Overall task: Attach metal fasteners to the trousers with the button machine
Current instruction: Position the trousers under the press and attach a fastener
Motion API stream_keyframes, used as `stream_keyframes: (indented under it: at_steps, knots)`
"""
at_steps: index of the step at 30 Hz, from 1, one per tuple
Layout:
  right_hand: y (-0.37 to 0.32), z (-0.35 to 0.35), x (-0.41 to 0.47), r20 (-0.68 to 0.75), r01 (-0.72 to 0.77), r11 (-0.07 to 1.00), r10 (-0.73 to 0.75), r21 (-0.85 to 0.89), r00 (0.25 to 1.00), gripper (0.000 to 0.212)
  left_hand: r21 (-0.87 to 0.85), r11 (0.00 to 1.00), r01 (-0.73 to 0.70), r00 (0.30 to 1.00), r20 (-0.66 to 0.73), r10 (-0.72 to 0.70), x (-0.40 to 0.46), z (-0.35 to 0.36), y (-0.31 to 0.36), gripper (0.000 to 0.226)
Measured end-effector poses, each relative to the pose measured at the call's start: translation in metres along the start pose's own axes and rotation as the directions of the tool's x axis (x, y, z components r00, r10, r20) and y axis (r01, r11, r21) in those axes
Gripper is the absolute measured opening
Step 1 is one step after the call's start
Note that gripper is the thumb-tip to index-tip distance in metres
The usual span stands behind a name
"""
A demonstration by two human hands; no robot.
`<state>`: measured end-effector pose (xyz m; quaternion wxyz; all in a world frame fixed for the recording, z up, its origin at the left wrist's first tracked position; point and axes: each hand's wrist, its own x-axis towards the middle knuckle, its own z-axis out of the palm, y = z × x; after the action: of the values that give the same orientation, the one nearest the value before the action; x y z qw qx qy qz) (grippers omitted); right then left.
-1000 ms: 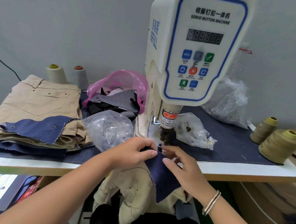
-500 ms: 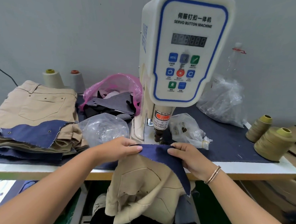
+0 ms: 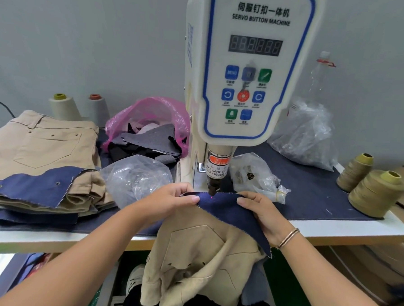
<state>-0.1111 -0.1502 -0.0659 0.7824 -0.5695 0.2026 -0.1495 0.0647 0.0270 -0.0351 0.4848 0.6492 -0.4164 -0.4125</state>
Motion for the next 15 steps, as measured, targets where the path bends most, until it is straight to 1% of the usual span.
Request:
stream_keyframes:
  at_steps: [1,4,6,9,10,13,15]
  knots:
    - [0.001,-0.001,0.000,0.004,0.005,1.000,-0.005,0.006,1.000,0.018,0.018,1.000,0.011,1.000,0.002,-0.011,0.001,0.000,0.001,0.016]
    - [0.003,-0.002,-0.001,0.011,0.009,1.000,-0.009,0.016,1.000,0.018,0.126,0.990,0.059,0.998,-0.017,-0.057,0.002,0.001,0.002,0.040]
    - [0.003,-0.002,-0.001,0.013,0.016,1.000,-0.016,0.013,1.000,0.018,0.167,0.984,0.056,0.998,-0.025,-0.053,0.001,0.002,0.004,0.037]
    - [0.002,0.000,-0.002,0.005,0.025,1.000,-0.025,-0.003,1.000,0.017,0.110,0.993,0.034,0.999,0.011,-0.036,-0.004,0.001,0.007,0.031]
    - [0.002,0.001,-0.003,0.010,0.028,0.999,-0.028,-0.019,1.000,0.018,0.103,0.994,0.023,0.999,0.037,-0.027,-0.006,0.000,0.008,0.033]
    - [-0.001,0.001,-0.005,0.040,0.031,0.997,-0.028,-0.067,0.999,0.022,0.113,0.994,-0.012,0.994,0.111,-0.001,-0.010,-0.003,0.013,0.051]
    - [-0.005,0.003,-0.006,0.048,0.029,0.990,-0.022,-0.136,0.999,0.021,0.123,0.992,-0.015,0.994,0.110,0.001,-0.012,-0.004,0.013,0.054]
